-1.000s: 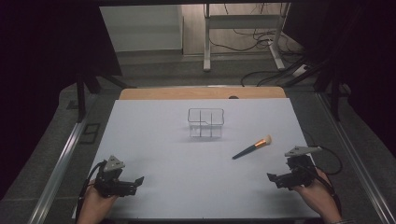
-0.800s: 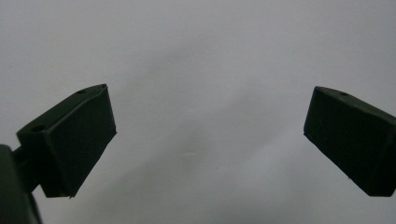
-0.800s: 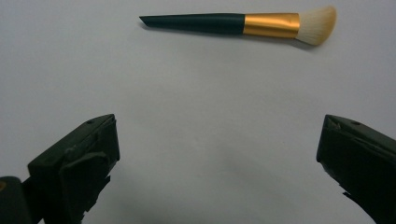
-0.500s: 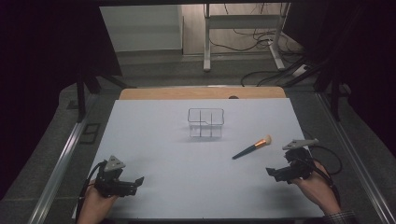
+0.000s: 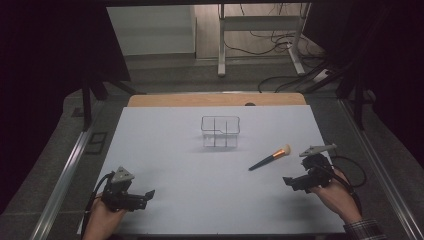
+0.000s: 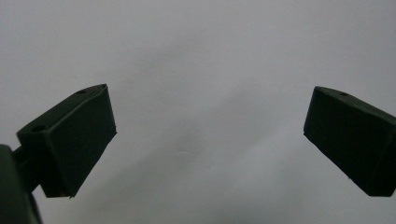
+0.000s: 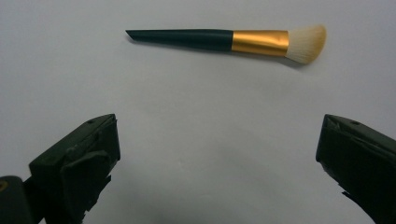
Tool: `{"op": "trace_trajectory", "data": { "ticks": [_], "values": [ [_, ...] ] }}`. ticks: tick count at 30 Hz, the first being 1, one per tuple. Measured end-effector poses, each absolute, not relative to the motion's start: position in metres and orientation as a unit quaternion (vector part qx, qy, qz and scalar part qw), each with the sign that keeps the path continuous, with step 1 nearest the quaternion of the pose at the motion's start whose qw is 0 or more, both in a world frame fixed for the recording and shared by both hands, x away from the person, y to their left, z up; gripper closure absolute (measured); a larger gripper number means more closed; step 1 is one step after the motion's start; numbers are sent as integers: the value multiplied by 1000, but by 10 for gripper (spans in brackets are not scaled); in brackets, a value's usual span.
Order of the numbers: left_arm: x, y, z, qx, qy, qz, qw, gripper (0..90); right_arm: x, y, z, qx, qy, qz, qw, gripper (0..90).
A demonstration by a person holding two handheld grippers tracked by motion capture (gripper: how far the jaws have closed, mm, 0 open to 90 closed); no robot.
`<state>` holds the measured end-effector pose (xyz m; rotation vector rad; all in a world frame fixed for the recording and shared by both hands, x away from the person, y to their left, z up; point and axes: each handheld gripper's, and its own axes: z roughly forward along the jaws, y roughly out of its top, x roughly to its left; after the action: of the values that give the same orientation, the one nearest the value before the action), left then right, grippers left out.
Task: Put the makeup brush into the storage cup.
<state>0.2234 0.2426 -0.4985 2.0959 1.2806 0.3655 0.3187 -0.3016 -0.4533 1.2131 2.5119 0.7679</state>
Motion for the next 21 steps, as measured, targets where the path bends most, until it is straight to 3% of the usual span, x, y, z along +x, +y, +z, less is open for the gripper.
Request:
{"op": "trace_trajectory", "data": {
  "ticks": [21],
  "values": [
    [222, 241, -498, 801, 479, 148, 328, 22, 343, -295, -452, 405, 876, 229, 130, 0]
  ]
}}
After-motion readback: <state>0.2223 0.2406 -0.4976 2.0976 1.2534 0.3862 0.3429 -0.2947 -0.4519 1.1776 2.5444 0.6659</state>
